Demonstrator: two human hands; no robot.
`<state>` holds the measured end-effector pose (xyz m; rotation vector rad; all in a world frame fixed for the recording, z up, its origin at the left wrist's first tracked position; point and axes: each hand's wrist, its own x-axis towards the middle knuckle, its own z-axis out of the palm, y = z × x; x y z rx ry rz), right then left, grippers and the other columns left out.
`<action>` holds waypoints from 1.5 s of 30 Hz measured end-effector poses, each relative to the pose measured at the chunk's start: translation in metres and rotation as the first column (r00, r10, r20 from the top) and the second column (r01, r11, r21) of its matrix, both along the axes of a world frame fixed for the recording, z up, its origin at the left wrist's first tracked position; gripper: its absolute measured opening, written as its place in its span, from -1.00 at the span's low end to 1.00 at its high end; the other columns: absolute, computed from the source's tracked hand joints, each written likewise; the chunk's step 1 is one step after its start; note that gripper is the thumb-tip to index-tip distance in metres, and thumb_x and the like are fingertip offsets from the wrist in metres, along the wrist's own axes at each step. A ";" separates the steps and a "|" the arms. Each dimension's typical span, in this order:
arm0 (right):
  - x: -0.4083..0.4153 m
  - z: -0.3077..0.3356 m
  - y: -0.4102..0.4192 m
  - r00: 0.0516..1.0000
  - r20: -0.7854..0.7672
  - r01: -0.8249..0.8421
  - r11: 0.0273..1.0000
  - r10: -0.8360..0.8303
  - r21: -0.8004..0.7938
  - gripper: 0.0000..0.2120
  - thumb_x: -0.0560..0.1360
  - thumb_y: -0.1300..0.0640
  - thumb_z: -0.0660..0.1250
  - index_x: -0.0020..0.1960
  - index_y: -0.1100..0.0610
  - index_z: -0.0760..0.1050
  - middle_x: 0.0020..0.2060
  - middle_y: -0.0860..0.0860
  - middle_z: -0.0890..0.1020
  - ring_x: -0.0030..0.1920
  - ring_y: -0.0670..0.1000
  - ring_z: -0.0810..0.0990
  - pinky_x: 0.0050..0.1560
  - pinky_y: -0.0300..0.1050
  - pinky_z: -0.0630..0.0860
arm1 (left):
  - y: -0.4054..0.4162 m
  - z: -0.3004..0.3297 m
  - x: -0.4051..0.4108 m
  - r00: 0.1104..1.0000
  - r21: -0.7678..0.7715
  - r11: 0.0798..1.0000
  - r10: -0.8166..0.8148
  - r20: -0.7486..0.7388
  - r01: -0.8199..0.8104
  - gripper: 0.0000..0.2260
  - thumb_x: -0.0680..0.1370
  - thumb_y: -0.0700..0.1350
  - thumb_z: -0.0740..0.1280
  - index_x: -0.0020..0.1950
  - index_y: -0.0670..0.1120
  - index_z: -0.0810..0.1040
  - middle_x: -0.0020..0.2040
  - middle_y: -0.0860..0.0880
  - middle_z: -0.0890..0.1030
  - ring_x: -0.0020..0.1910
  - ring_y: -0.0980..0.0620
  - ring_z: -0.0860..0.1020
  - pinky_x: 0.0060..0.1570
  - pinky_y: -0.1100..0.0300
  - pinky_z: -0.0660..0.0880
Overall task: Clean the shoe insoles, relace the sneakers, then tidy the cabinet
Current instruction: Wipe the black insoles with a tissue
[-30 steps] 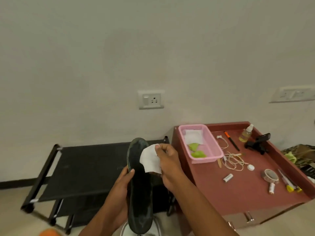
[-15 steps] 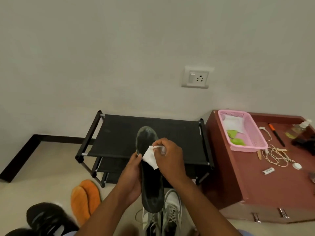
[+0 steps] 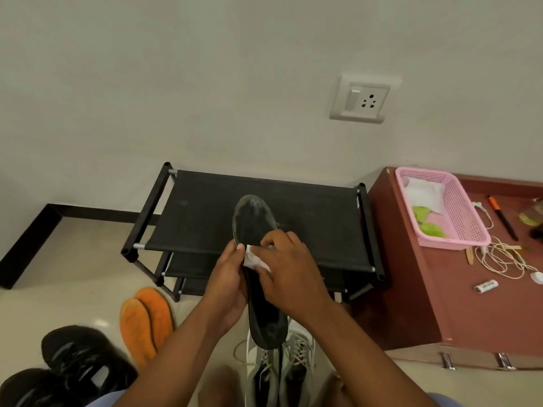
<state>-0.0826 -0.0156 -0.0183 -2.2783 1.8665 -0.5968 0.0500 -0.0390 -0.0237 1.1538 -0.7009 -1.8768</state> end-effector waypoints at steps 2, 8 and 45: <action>0.003 -0.005 -0.004 0.998 0.046 0.038 0.999 -0.037 -0.017 -0.83 0.62 0.05 0.31 0.11 0.01 0.66 0.00 -0.08 0.51 -0.04 -0.08 0.45 -0.05 -0.17 0.54 | 0.001 -0.001 0.000 1.000 -0.007 1.000 -0.012 0.009 0.012 -0.68 0.76 -0.11 0.06 0.40 -0.10 0.52 0.25 -0.18 0.67 0.27 -0.12 0.64 0.32 -0.06 0.50; 0.008 -0.009 -0.017 0.971 0.211 0.118 0.992 -0.108 -0.032 -0.86 0.57 0.18 0.35 -0.03 0.09 0.69 -0.14 -0.02 0.62 -0.16 -0.06 0.58 -0.09 -0.13 0.60 | 0.005 -0.002 -0.004 0.997 -0.006 0.998 -0.060 0.052 0.060 -0.69 0.77 -0.13 0.05 0.35 0.00 0.54 0.19 -0.12 0.71 0.19 -0.05 0.68 0.17 0.01 0.55; 0.003 -0.015 -0.026 0.950 0.299 0.104 0.993 -0.086 -0.046 -0.83 0.60 0.13 0.35 0.00 0.08 0.73 -0.11 -0.04 0.62 -0.18 -0.10 0.60 -0.11 -0.23 0.62 | -0.007 -0.004 -0.014 0.973 -0.034 0.995 -0.083 0.216 0.092 -0.62 0.72 -0.28 0.09 0.33 0.06 0.57 0.12 -0.06 0.73 0.12 -0.04 0.71 0.00 0.11 0.64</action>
